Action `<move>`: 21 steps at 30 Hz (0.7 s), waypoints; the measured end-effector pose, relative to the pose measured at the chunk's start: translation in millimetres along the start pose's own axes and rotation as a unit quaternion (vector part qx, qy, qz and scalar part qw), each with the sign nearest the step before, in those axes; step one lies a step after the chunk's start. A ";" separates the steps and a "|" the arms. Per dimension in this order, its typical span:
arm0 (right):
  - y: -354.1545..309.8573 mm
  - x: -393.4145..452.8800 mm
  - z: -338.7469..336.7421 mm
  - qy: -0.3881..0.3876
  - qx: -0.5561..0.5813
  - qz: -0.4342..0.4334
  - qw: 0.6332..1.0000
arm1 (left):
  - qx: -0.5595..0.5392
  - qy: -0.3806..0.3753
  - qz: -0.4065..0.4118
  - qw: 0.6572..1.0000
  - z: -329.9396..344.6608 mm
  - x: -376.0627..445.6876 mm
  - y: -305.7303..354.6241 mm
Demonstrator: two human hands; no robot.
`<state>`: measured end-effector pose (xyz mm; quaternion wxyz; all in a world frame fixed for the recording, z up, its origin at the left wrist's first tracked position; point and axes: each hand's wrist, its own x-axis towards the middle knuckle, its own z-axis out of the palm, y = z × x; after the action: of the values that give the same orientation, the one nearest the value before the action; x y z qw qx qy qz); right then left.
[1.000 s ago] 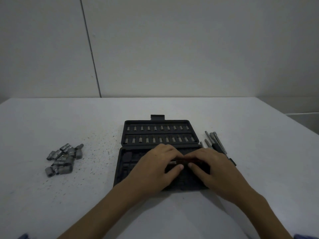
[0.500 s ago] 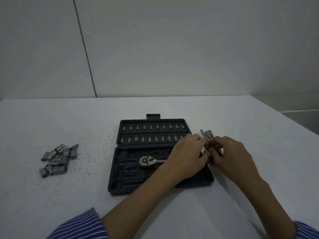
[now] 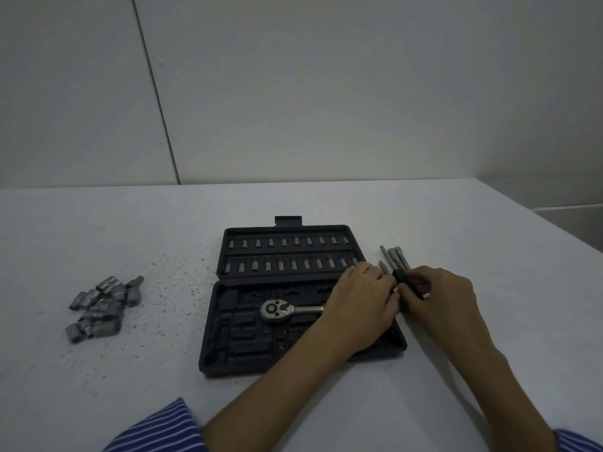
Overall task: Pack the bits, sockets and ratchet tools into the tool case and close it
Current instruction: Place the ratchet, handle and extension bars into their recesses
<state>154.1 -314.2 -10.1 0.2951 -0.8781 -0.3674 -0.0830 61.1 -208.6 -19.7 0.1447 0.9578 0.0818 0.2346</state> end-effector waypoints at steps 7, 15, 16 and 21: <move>1.6 0.7 -0.4 0.018 0.014 -0.006 1.000 | -0.041 0.004 -0.010 0.999 -3.0 0.1 0.1; -6.5 0.2 -13.5 0.046 0.088 -0.026 0.995 | -0.105 0.038 -0.023 0.993 -22.3 -1.1 -3.5; -8.6 0.4 -15.5 0.043 0.107 -0.024 0.993 | -0.108 0.047 -0.022 0.993 -26.4 -2.3 -6.3; -23.4 1.7 -19.5 -0.012 0.172 -0.059 0.983 | -0.105 0.083 -0.026 0.991 -49.0 -15.1 -28.9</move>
<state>140.5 -311.5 17.1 0.4322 -0.7919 -0.4307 -0.0256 22.1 -173.0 6.3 0.2430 0.9122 0.0936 0.3163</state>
